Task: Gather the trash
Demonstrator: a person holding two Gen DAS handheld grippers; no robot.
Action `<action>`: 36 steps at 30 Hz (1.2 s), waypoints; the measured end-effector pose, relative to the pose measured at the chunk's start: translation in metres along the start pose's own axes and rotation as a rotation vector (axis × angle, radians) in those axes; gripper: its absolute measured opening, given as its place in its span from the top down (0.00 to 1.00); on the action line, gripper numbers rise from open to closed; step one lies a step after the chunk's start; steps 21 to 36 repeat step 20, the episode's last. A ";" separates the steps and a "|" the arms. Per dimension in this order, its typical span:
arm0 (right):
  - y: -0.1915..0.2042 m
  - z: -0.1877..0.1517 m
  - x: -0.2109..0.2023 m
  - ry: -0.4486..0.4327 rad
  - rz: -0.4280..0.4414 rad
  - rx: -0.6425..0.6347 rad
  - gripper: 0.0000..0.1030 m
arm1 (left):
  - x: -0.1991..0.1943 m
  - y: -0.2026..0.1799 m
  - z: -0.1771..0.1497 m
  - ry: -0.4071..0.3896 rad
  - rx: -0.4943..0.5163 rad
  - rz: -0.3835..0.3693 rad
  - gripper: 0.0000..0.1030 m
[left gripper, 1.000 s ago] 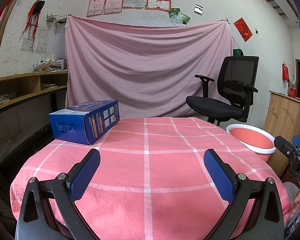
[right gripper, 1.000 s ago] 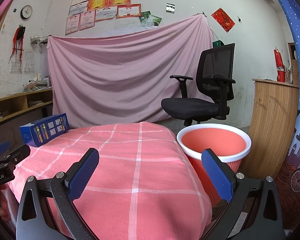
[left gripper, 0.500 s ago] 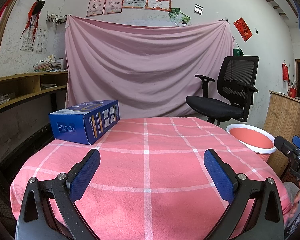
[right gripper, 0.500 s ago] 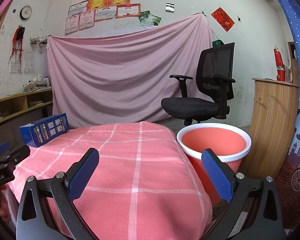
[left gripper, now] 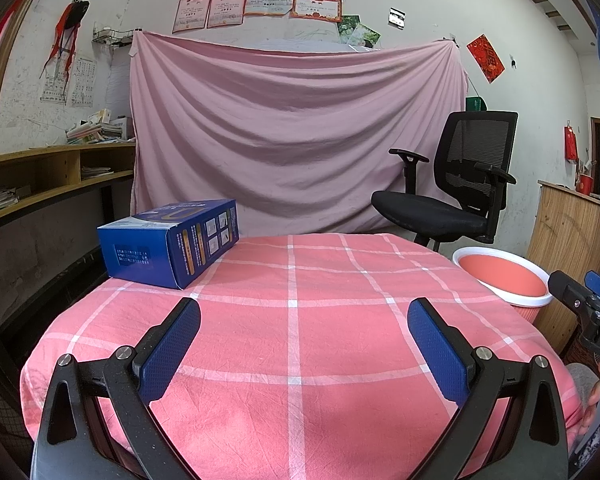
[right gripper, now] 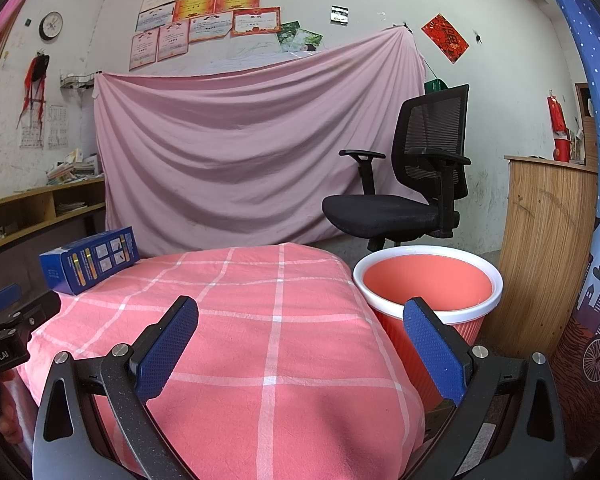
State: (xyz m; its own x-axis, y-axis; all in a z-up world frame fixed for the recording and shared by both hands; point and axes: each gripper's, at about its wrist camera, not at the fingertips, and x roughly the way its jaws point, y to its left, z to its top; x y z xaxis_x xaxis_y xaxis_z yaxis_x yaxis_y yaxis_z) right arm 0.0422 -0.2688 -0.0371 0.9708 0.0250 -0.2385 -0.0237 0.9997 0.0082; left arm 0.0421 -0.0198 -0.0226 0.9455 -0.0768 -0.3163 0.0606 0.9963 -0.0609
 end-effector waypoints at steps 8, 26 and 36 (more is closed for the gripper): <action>0.000 0.000 0.000 0.001 0.000 0.001 0.00 | 0.000 0.005 0.000 -0.020 0.026 0.000 0.01; 0.005 0.001 -0.001 0.004 -0.001 0.002 0.00 | 0.003 0.008 -0.002 -0.023 0.040 0.001 0.01; 0.005 0.001 -0.001 0.004 -0.001 0.002 0.00 | 0.003 0.008 -0.002 -0.023 0.040 0.001 0.01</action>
